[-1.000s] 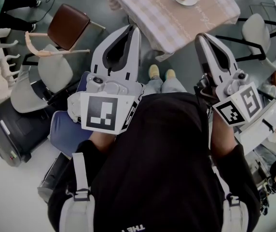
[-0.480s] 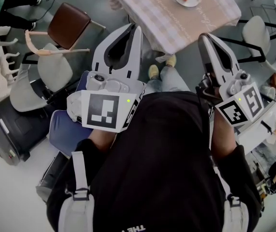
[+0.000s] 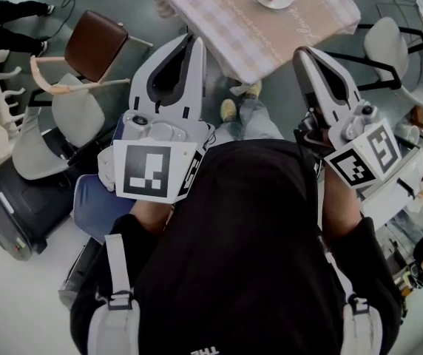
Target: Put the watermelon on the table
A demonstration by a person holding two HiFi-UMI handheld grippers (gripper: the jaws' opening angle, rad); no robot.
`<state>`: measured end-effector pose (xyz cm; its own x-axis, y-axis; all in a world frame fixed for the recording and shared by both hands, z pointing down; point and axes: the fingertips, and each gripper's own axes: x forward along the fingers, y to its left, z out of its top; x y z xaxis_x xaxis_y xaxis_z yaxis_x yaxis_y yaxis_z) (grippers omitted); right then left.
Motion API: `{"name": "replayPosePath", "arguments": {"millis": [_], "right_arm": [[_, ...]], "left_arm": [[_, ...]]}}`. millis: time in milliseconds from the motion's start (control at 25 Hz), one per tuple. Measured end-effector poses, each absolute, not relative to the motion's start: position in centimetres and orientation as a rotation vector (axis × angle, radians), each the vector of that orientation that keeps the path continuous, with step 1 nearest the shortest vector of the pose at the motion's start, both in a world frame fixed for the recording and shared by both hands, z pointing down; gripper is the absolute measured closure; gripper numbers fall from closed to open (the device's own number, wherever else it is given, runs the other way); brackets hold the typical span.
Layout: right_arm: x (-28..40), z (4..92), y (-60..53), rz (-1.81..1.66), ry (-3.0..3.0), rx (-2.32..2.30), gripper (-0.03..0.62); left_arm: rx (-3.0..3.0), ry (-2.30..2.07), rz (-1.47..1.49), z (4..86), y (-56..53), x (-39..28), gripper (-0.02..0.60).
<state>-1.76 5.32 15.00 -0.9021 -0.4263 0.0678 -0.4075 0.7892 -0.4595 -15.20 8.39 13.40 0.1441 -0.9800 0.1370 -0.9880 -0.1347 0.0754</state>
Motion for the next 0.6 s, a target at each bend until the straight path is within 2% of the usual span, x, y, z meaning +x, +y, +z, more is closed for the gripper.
{"name": "replayPosePath", "arguments": {"millis": [600], "right_arm": [[0.7, 14.6, 0.9, -0.72, 2.914, -0.706, 0.58]], "left_arm": [[2.294, -1.948, 0.103, 12.8, 4.1, -13.1, 0.571]]}}
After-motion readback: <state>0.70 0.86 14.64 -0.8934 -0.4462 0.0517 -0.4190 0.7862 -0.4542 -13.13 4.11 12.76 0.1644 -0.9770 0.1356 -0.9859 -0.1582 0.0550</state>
